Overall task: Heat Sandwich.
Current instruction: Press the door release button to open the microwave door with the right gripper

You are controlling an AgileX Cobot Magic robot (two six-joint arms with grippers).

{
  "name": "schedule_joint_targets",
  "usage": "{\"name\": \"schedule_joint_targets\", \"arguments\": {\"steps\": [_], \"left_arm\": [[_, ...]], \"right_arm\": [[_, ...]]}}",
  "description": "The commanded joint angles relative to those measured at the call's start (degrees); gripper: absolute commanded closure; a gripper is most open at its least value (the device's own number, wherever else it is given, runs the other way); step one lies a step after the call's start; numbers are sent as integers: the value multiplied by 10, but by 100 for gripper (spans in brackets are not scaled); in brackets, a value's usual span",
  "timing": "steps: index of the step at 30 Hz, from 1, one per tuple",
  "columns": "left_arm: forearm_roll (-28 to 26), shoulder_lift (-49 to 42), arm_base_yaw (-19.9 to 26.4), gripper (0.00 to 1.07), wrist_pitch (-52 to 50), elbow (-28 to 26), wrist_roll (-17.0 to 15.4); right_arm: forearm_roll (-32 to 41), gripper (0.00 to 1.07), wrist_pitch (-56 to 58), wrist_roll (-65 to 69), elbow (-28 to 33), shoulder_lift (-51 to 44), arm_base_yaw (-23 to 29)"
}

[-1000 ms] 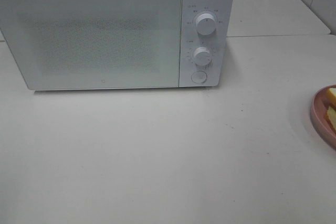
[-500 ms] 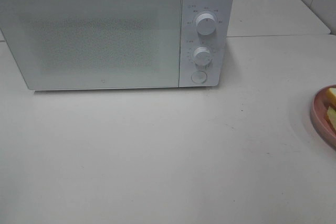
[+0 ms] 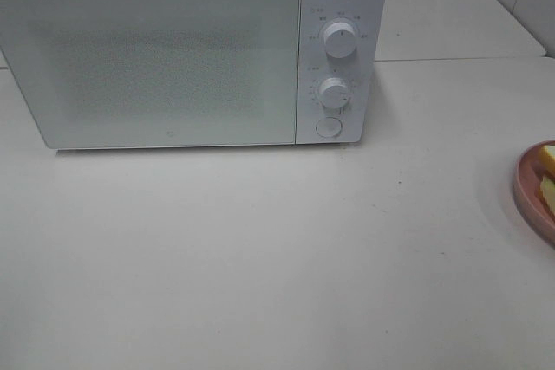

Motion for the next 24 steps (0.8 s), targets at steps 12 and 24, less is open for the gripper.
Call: {"name": "schedule_joint_targets", "arguments": {"steps": [12, 24], "left_arm": [[0, -2, -4, 36, -7, 2, 1], [0, -2, -4, 36, -7, 2, 1]], "right_arm": [[-7, 32, -34, -1, -13, -14, -1], [-5, 32, -214, -1, -12, 84, -1]]}}
